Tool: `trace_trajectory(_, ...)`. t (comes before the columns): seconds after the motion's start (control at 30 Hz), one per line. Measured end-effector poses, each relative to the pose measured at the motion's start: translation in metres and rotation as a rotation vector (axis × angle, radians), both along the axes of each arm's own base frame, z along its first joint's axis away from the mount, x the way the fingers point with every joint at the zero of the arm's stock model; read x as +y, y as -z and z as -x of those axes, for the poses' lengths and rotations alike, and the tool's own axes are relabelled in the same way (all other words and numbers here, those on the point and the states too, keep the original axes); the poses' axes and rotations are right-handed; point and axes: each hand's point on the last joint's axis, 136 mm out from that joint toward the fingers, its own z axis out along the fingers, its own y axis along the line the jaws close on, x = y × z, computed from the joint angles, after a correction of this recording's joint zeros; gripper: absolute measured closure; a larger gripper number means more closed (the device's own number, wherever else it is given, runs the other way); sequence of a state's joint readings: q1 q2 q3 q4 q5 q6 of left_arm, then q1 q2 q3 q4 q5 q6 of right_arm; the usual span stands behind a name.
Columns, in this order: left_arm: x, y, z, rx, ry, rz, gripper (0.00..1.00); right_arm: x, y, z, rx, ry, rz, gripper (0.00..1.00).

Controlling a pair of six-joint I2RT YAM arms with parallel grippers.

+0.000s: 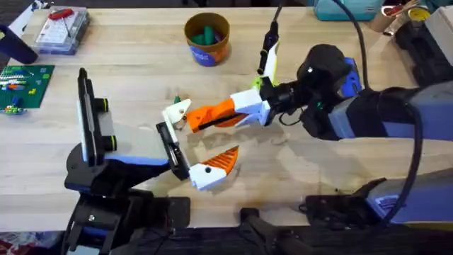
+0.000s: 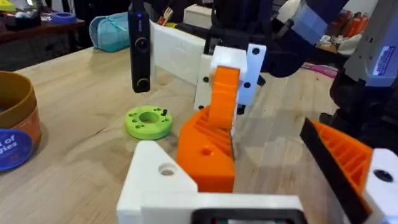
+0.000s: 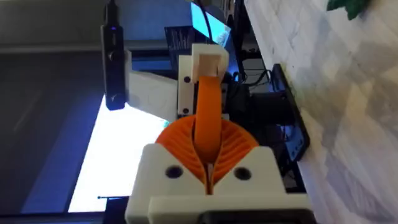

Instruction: Pick up the gripper from the table and insert it into the empty holder that is missing its gripper. Then pick up a screw, insert it into the mounting hole, and use the screwdriver to tighten it. Finally, clean up the table by picking up the vegetable and placing it into the bucket.

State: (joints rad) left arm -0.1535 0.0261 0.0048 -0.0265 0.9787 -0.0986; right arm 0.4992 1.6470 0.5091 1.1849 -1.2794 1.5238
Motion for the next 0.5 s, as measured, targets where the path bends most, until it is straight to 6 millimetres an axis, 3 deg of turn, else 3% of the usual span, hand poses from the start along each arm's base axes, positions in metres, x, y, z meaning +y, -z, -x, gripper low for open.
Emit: trace_trajectory(0.5,-0.0001,-0.0007,0.0001,-0.005,0.001,0.001,0.01,0.0002,-0.0047,-0.0007,-0.003,0.004,-0.011,0.986)
